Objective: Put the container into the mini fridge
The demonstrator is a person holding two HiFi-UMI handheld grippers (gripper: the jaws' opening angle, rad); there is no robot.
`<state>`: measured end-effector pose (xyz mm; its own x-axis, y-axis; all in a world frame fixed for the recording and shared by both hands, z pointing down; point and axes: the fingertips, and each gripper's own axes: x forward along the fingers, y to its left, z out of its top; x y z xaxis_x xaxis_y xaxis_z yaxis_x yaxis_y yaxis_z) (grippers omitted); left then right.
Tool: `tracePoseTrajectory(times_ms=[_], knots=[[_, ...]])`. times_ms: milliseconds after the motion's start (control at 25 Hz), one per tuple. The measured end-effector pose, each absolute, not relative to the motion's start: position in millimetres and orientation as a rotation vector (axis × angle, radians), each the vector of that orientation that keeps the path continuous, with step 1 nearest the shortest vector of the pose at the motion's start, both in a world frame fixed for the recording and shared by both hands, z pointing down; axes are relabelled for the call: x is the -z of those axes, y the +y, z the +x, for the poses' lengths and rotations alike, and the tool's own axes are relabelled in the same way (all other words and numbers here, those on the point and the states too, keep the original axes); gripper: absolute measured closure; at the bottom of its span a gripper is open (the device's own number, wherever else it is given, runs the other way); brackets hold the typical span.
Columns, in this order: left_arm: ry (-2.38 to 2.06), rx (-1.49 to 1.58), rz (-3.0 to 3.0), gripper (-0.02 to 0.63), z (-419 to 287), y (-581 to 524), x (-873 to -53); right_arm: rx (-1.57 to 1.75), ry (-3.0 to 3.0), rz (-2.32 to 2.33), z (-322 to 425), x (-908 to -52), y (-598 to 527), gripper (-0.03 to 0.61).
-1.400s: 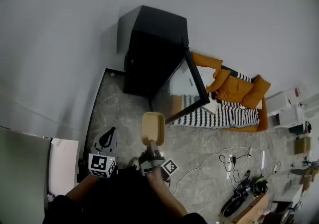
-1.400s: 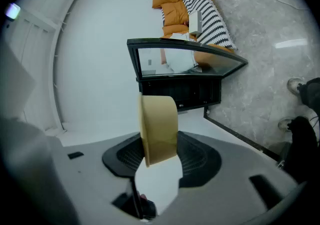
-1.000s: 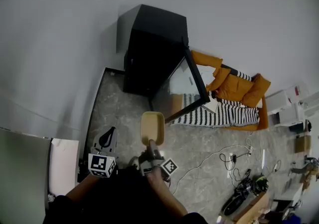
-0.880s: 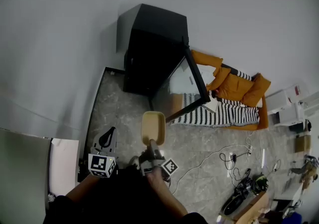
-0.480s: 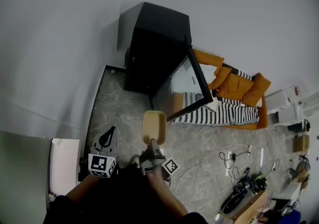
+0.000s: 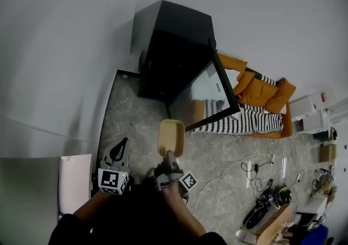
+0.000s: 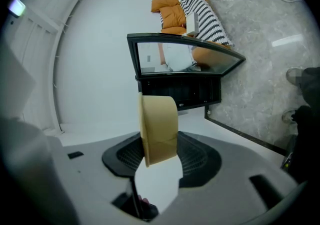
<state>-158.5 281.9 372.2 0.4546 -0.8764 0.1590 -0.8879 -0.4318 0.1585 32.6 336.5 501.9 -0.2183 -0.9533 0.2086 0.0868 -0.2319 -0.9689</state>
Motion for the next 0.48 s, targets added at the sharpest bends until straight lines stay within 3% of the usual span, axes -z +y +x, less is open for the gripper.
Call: tracePoseTrajectory(times_ms=[480], knots=[[-1.449, -0.068, 2.509, 0.609, -166.3, 264.1, -384.1, 1.539, 1.169, -1.194, 19.8, -494.5, 303.6, 0.399]])
